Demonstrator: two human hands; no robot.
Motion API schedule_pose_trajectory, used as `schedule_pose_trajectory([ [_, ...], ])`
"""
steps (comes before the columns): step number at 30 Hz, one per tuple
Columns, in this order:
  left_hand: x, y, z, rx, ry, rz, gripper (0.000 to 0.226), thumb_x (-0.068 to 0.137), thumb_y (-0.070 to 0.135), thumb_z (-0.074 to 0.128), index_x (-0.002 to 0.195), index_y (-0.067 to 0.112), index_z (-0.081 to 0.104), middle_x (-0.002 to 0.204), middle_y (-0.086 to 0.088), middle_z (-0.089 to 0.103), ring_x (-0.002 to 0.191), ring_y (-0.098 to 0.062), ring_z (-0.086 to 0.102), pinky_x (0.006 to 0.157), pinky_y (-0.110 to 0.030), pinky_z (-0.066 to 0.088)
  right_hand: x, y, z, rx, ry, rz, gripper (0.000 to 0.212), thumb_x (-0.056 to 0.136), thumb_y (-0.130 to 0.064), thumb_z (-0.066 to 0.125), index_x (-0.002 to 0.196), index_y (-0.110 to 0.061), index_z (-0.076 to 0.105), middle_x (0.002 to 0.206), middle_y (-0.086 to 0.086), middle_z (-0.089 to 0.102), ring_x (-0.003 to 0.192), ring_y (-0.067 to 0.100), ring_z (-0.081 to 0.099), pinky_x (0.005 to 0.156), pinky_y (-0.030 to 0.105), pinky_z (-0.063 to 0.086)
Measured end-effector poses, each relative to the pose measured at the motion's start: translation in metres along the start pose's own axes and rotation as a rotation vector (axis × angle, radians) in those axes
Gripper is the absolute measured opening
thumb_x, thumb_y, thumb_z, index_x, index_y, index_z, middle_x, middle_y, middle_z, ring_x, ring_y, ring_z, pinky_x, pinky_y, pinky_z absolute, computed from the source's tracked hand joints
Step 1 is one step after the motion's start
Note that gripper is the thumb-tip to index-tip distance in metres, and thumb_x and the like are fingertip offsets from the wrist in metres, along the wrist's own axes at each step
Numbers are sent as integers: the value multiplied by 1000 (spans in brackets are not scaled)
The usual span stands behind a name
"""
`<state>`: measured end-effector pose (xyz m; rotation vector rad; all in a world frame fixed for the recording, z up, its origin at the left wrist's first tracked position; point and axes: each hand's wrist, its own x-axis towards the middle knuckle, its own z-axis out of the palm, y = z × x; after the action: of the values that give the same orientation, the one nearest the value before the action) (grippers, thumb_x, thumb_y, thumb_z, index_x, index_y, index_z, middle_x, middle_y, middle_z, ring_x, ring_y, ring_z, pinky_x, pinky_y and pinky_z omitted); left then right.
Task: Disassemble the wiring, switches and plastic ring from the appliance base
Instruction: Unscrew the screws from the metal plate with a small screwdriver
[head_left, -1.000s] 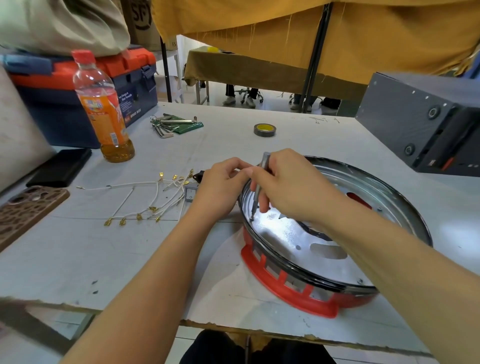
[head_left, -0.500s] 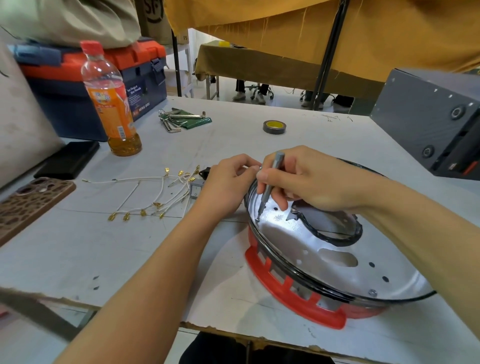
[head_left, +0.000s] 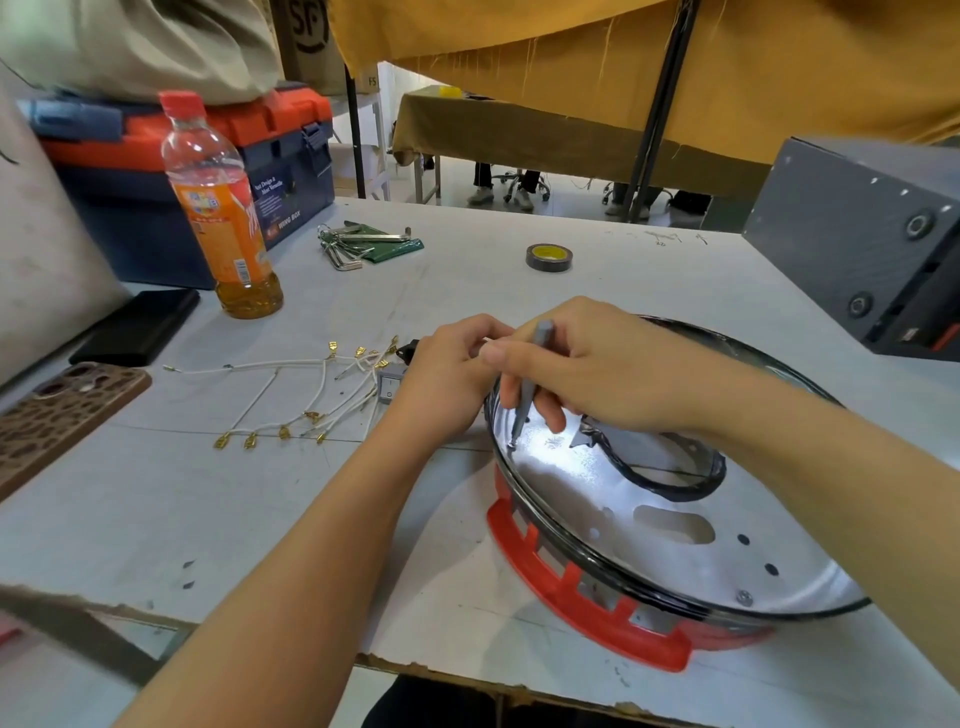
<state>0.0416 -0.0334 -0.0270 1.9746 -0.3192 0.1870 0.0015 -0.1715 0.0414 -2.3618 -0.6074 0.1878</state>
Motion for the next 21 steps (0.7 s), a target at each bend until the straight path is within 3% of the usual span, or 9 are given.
schedule_pose_trajectory([
  [4,0,0,2,-38,12,-19,21,88,16,53,77,30,64,63,5,61,53,-1,48,53,-16,38,-1,7,11,19,255,99,36,94,-30,55,75,-2,68,47,1,62,39,1,47,42,10,37],
  [8,1,-1,3,-51,24,-45,16,93,16,53,90,18,68,68,1,64,55,-5,51,54,-18,40,-5,7,17,114,360,122,26,89,-22,63,74,-1,65,49,4,64,38,4,47,37,15,37],
  [15,-1,1,3,-48,6,-28,17,91,11,51,87,19,65,73,-4,65,66,-14,56,64,-28,44,-6,0,21,-14,322,85,29,93,-22,57,72,-4,63,50,6,65,39,2,54,42,9,40],
  [21,-2,1,1,-31,-11,-3,31,88,8,48,69,30,57,51,11,54,47,1,44,48,-14,32,-2,2,21,-30,255,88,27,98,-23,48,76,-10,55,50,0,62,43,1,53,43,11,40],
])
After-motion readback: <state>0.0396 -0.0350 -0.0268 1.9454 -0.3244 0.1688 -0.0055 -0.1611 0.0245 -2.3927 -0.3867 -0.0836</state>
